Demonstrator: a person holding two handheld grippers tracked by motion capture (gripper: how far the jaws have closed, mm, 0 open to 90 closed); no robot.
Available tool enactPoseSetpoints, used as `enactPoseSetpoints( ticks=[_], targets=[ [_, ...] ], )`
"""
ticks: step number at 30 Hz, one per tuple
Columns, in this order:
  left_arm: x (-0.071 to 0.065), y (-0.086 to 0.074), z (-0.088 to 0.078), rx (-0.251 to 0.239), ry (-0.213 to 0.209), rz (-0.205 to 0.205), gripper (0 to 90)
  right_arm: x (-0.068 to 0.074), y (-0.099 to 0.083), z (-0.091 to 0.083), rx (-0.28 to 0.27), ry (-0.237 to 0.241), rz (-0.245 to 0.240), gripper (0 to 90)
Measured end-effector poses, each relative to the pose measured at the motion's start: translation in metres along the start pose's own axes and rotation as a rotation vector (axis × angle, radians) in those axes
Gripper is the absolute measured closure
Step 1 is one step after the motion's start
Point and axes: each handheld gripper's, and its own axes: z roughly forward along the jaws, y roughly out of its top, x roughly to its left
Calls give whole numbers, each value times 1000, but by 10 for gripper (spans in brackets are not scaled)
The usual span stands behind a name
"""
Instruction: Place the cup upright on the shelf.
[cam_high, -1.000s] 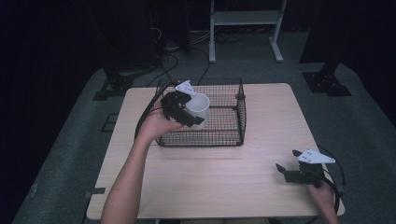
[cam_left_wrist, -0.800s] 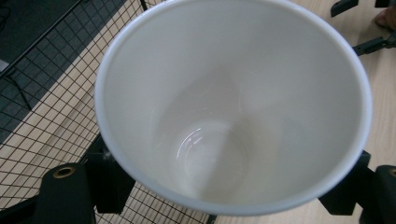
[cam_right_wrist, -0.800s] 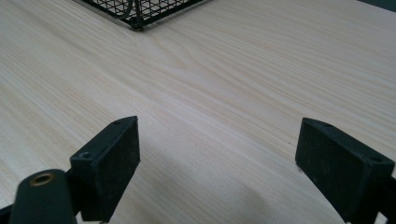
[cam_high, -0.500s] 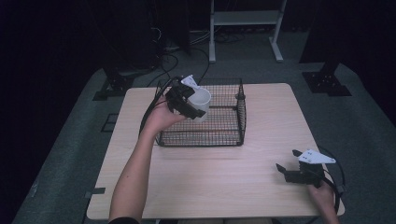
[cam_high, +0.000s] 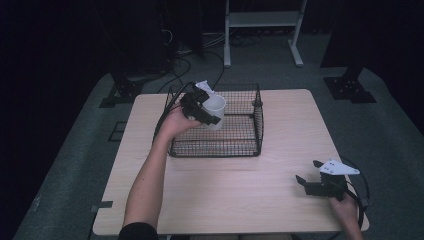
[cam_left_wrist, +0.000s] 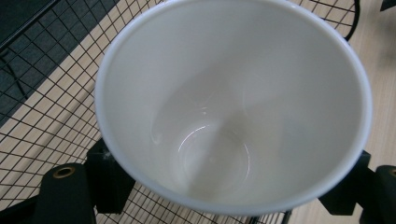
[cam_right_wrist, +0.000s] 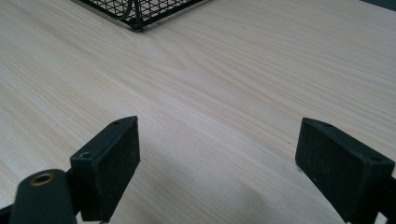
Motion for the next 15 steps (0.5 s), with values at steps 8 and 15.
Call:
enactPoseSetpoints(
  ticks=[8, 15],
  targets=[
    [8, 0, 20, -2, -28, -37, 209, 0, 0, 0, -2, 1, 1, 131],
    [11, -1, 40, 32, -65, -36, 209, 0, 0, -1, -4, 3, 3, 131]
  ],
)
